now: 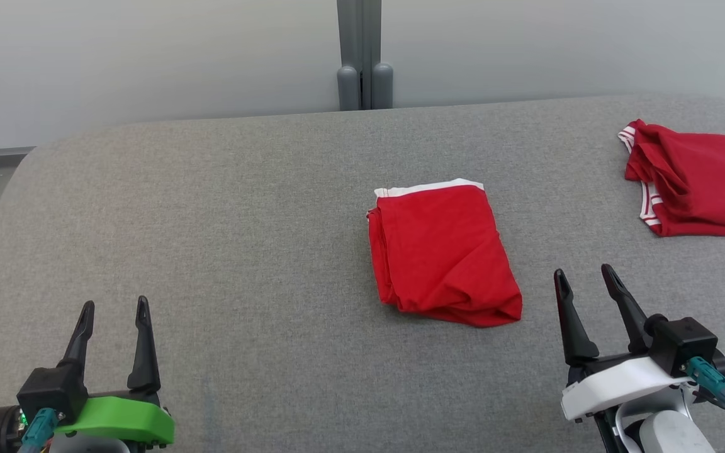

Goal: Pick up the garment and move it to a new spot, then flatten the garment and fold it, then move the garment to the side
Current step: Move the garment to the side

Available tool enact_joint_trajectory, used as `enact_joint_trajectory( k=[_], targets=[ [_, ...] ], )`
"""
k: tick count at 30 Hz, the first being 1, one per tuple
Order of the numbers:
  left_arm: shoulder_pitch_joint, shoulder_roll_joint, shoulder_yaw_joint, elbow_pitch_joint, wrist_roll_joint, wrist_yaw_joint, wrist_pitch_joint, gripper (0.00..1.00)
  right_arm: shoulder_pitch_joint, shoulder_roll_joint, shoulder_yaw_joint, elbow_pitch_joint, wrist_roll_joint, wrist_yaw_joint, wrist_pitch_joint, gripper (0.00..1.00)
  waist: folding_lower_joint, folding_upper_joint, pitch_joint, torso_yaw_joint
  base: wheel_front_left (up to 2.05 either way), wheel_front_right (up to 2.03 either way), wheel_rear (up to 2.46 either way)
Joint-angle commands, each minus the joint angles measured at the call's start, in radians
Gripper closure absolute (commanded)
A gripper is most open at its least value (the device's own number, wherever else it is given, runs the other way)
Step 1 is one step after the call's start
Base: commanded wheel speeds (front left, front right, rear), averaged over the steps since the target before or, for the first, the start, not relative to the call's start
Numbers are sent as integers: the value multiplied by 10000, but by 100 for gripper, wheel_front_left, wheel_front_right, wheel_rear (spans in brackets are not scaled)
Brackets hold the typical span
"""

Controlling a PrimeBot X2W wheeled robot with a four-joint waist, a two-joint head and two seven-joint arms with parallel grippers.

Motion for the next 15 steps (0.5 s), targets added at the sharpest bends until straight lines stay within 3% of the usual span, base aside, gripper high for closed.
enact_joint_trajectory(
  k=[1,15],
  targets=[
    [171,88,2,-8,-47,35,14,0,152,15,-33,29,-75,-7,-24,0,0,0,-6,0,0,0,0],
    [231,184,-71,-123,-175,179,207,0,68,4,14,179,-144,-7,-24,0,0,0,-6,8,0,0,0]
  ],
)
